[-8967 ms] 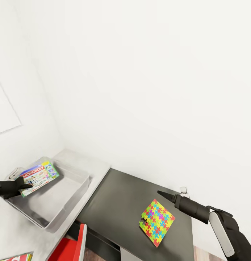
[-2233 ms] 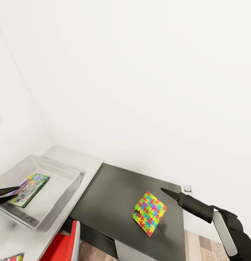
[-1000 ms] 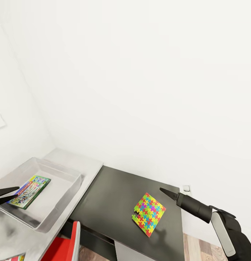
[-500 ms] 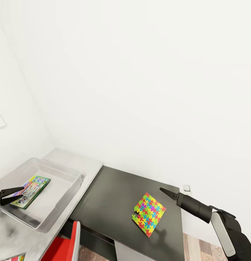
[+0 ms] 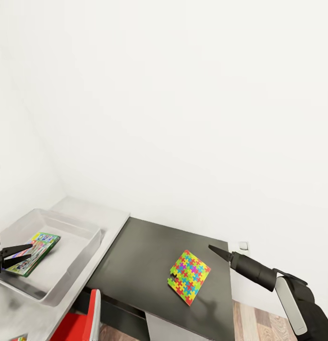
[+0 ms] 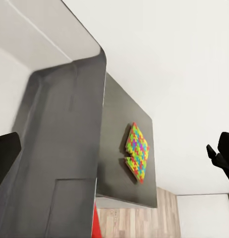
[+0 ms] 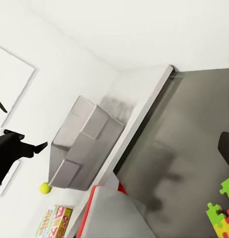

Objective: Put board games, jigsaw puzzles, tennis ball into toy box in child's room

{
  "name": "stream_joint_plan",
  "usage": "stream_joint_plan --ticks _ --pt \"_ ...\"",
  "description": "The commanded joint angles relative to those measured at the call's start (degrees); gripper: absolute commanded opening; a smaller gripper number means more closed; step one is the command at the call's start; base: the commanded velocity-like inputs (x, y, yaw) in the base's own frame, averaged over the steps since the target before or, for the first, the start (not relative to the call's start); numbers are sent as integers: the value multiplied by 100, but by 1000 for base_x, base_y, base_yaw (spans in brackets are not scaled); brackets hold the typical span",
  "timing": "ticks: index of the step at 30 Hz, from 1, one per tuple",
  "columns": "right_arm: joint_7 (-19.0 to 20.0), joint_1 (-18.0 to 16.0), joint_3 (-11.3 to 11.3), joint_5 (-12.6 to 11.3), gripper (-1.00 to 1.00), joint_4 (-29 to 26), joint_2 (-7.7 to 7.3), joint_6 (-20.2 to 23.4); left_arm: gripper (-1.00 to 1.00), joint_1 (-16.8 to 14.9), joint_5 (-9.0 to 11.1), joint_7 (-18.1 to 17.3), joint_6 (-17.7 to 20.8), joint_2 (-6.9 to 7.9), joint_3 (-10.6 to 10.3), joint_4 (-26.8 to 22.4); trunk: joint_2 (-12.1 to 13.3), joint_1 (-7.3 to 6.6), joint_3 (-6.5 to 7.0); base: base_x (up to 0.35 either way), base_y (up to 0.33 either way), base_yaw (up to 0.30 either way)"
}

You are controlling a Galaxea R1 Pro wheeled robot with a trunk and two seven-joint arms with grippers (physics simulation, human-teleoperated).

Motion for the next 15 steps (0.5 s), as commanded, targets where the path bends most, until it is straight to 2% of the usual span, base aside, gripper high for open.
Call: stream_joint_plan --ticks 1,8,15 --pt "6 -5 -5 -23 100 1 0 35 100 -5 -12 -25 60 0 7 1 -12 3 -12 -8 0 -5" --pt "13 -5 -12 -31 100 -16 -3 36 100 -7 -12 -25 59 3 7 0 -12 3 -8 -3 0 -12" --pt "16 -5 -9 -33 100 -38 -6 36 100 -6 -14 -25 59 0 7 -7 -12 3 31 0 0 -145"
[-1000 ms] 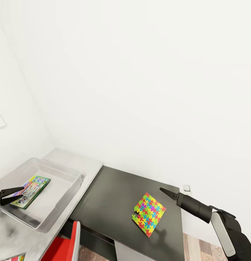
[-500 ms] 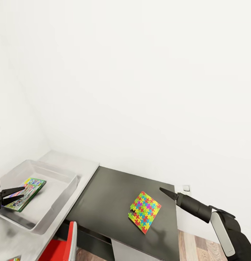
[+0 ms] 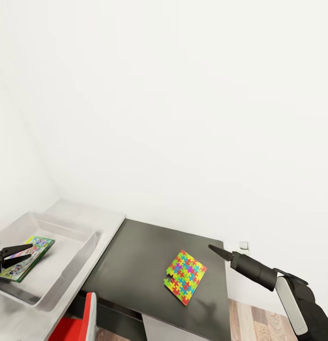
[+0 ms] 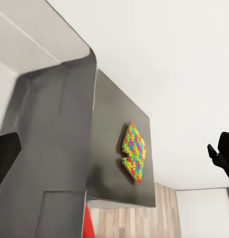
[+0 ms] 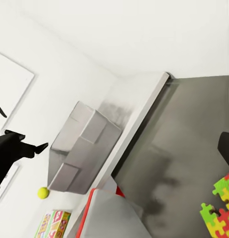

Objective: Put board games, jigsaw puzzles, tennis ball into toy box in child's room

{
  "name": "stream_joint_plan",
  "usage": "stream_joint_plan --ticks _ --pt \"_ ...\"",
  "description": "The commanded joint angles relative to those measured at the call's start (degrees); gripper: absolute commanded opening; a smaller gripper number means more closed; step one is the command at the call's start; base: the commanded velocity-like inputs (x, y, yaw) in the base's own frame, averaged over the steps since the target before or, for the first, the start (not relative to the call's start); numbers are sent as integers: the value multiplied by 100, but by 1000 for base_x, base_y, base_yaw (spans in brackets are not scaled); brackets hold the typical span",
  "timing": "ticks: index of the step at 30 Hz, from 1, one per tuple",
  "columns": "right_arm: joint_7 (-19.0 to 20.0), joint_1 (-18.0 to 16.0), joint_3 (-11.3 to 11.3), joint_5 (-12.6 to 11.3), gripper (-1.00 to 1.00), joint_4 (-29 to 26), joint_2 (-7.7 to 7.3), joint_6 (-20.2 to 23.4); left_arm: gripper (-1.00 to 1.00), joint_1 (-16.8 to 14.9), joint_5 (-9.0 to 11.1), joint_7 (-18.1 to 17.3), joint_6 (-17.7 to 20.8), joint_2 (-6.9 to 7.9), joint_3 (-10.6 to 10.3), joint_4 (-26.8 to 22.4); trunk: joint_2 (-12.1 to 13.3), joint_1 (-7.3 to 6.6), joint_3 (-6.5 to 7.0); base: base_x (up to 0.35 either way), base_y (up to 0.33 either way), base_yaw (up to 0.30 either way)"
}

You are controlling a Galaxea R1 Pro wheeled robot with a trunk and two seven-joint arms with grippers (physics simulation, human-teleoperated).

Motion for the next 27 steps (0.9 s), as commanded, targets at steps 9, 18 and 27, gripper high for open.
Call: stream_joint_plan --ticks 9,18,27 --pt "6 -6 -1 -21 100 -5 4 34 100 -3 -13 -26 55 8 0 -2 -12 4 50 0 0 -194" --pt "6 -6 -1 -21 100 -3 5 34 100 -3 -18 -26 52 9 -1 -2 -12 4 114 -58 0 -199" --pt "6 -6 -1 -21 100 12 5 34 100 -3 -18 -26 51 2 -2 -2 -12 4 178 -200 0 -199"
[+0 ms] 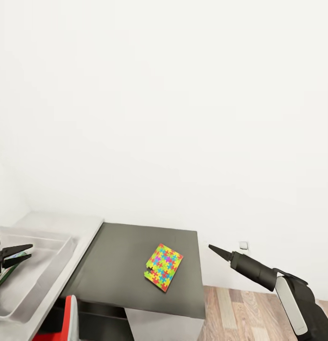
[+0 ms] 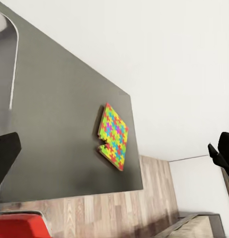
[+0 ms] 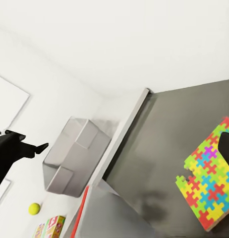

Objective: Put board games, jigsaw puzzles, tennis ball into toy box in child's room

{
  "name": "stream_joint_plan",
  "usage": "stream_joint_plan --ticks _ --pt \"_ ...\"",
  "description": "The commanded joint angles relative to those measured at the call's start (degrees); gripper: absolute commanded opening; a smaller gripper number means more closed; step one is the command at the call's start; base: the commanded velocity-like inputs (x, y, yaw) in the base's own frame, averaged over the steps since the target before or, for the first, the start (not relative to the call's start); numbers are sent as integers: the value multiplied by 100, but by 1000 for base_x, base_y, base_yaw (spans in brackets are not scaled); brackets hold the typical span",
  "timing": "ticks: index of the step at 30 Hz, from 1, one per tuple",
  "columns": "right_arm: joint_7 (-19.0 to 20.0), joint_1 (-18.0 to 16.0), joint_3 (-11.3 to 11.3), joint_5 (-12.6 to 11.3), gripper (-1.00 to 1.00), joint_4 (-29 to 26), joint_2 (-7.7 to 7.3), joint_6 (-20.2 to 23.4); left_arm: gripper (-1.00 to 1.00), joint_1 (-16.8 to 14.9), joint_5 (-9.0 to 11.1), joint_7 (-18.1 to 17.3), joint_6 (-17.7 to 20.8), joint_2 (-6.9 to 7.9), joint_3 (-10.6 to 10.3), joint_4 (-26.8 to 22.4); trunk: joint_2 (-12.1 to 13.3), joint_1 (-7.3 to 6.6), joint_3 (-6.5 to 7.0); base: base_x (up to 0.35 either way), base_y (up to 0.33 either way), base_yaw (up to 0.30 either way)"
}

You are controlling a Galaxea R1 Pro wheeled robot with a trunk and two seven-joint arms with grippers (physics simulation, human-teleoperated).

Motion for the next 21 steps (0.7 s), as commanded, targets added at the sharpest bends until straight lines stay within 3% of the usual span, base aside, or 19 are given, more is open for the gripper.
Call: stream_joint_plan --ticks 1,15,19,21 --pt "5 -6 -2 -21 100 3 0 34 100 -3 -11 -26 61 1 7 0 -12 3 -5 -51 0 -199" --pt "-4 -6 -2 -12 100 -11 0 35 100 -3 -4 -26 65 -63 7 -94 -12 3 25 -9 0 -61" --pt "-4 -6 -2 -12 100 -9 -3 36 100 -3 -4 -26 79 -320 2 -449 -12 3 25 0 0 -2" --pt "-4 -6 1 -12 100 0 -2 35 100 -9 -14 -26 147 -594 -20 -742 -12 3 25 0 0 0"
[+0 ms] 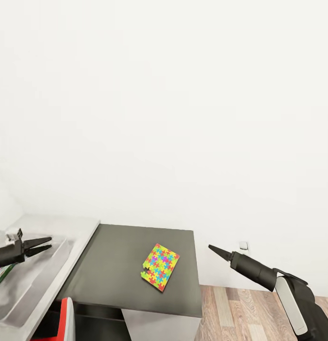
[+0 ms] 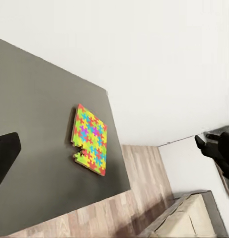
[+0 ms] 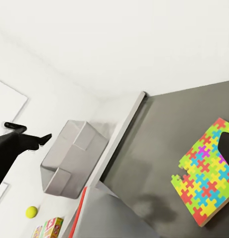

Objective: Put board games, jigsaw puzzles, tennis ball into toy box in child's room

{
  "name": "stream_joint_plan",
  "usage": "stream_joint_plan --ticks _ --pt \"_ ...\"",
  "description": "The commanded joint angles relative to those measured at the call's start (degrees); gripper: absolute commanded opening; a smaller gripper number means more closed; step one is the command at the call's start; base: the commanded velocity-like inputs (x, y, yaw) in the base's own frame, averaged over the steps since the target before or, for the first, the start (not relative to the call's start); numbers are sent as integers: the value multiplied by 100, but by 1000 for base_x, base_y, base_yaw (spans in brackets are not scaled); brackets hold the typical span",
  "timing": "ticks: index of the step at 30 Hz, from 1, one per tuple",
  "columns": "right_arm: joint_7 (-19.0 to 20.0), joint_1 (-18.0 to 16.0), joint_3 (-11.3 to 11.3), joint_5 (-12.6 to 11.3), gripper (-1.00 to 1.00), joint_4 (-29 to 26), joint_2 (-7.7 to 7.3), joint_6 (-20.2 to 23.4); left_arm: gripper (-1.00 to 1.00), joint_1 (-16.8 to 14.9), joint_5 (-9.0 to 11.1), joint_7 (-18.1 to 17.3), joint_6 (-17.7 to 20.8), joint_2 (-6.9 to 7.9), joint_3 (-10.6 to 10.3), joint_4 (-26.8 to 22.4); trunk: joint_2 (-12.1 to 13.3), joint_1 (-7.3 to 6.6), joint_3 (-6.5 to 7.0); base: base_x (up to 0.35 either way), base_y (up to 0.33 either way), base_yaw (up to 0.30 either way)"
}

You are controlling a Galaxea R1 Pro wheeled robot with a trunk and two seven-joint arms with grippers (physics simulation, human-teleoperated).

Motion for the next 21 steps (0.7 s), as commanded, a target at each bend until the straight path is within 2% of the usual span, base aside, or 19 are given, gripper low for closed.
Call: stream_joint_plan --ticks 1,2,3,6,7,10,16,21 --pt "3 -5 -1 -22 100 7 0 35 100 -10 -24 -24 179 -223 -31 -235 -13 3 -13 0 0 0" --pt "1 -5 0 -22 100 9 0 35 100 -12 -32 -24 254 -338 -57 -360 -13 3 -13 0 0 0" --pt "1 -5 1 -22 100 13 0 34 100 -14 -49 -24 413 -556 -129 -622 -13 3 -13 0 0 0" --pt "3 -5 -2 -22 100 16 -5 34 100 -16 -74 -24 594 -829 -292 -980 -13 3 -13 0 0 0" --pt "3 -5 -3 -22 100 22 -14 34 100 -16 -93 -24 658 -967 -431 -1159 -13 3 -13 0 0 0" --pt "9 -5 -9 -22 100 36 -33 34 100 -11 -113 -4 716 -1128 -664 -1348 -13 3 -13 0 0 0" --pt "13 -5 -8 -19 100 44 -40 34 100 16 -112 338 660 -1240 -818 -1447 -13 3 -7 0 0 -21" --pt "13 -5 -6 -15 100 46 -23 34 100 94 -98 398 627 -1245 -827 -1463 -13 3 19 0 0 -151"
